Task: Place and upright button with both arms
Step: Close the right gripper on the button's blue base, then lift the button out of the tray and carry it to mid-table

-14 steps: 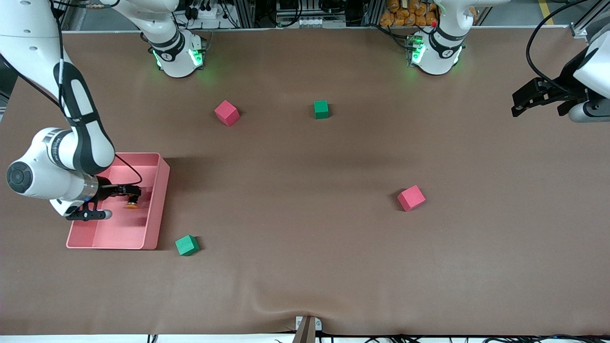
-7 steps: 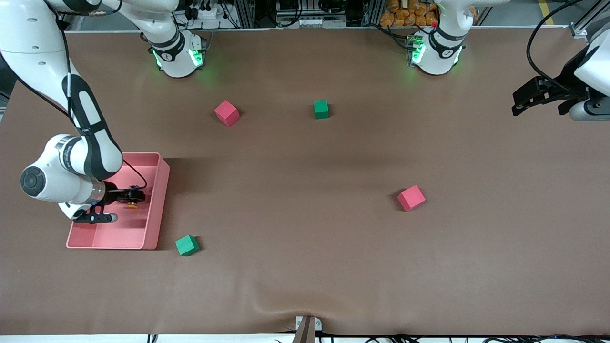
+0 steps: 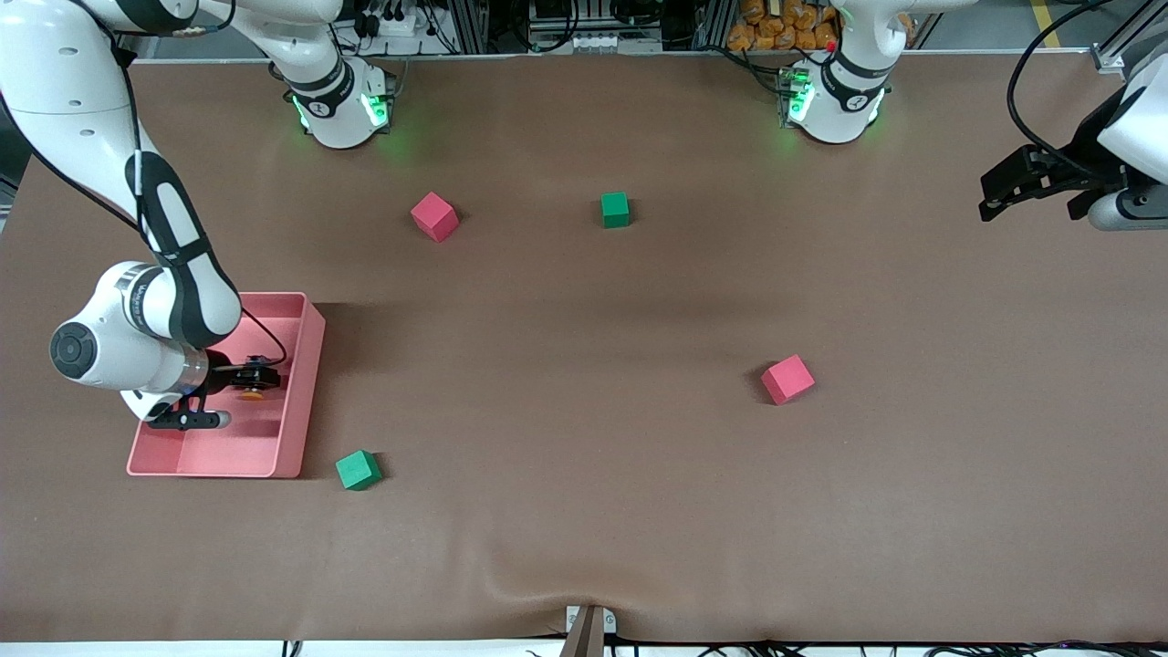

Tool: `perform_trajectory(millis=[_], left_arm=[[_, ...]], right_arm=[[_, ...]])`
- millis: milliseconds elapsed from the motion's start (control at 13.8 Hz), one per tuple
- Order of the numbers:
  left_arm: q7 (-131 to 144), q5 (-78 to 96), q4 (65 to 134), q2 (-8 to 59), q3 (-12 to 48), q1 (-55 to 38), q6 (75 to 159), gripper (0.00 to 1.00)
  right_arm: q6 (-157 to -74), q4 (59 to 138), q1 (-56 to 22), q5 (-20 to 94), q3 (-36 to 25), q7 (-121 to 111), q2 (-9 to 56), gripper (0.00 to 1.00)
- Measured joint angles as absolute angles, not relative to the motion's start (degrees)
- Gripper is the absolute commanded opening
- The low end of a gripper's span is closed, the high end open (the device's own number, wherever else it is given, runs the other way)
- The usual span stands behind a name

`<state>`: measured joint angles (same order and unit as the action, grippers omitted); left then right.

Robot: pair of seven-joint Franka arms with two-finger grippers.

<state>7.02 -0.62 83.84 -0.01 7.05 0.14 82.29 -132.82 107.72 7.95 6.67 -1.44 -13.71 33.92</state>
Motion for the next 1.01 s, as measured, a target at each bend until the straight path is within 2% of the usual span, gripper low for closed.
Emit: perform_trajectory(millis=[72,144,722,1011], left_arm=[[7.0,-0.6,83.8,0.0,7.1,0.2,82.1,1.00],[7.0,-0.6,83.8,0.0,7.0,0.2,82.0,1.00],[7.0,-0.6,83.8,0.0,7.1,0.1,81.8,1.00],[7.0,-0.6,83.8,0.0,7.1,0.1,81.8,1.00]], right_arm=[[-132.8,107.5,8.0,6.7,-1.5,-14.1,33.9,0.02],[-132.5,107.1,8.0,6.7,-1.5,-14.7,33.9,0.00],[-115.5,96.1,8.0,6.7,-1.3,-16.0,33.8,0.00],[-101.8,88.5,7.0,7.1,-0.8,-15.1,33.2,0.00]])
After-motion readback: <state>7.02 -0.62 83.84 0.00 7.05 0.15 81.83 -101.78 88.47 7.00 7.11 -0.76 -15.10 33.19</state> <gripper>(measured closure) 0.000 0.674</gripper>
